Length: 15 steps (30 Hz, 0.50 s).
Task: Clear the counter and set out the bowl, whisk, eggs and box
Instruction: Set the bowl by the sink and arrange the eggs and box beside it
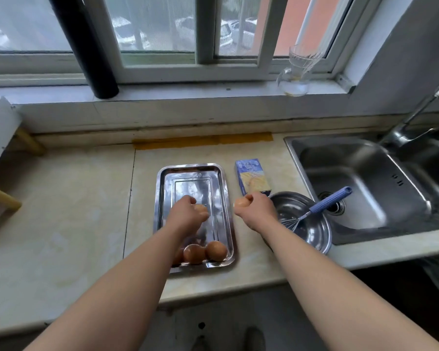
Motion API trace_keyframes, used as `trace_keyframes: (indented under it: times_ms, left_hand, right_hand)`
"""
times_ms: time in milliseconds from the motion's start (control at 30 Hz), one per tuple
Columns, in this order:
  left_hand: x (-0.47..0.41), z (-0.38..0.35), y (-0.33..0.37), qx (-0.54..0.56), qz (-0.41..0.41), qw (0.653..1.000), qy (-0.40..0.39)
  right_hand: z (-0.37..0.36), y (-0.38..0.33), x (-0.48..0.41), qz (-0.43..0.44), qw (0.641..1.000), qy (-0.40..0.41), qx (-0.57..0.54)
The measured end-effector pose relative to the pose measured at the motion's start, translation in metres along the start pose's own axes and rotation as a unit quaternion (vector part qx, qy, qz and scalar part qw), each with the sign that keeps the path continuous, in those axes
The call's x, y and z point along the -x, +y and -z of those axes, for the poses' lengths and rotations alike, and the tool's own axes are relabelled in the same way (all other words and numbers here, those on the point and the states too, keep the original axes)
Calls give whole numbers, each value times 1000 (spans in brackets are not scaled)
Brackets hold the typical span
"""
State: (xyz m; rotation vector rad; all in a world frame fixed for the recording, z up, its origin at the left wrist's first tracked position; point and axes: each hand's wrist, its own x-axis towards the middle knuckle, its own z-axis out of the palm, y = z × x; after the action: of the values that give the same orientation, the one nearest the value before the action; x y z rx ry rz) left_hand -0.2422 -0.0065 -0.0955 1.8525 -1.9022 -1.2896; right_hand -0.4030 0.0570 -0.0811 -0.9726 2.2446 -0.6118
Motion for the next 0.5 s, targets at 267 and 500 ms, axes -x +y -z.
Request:
trace_keyframes:
  times_ms: [267, 500]
  left_hand:
    - [-21, -50, 93, 13, -90, 996, 3]
    - [-49, -108, 156, -6, -121, 992, -18]
  right_hand:
    - [84, 34, -54, -29, 998, 55, -19]
    - [130, 67, -107, -49, 998, 35, 26]
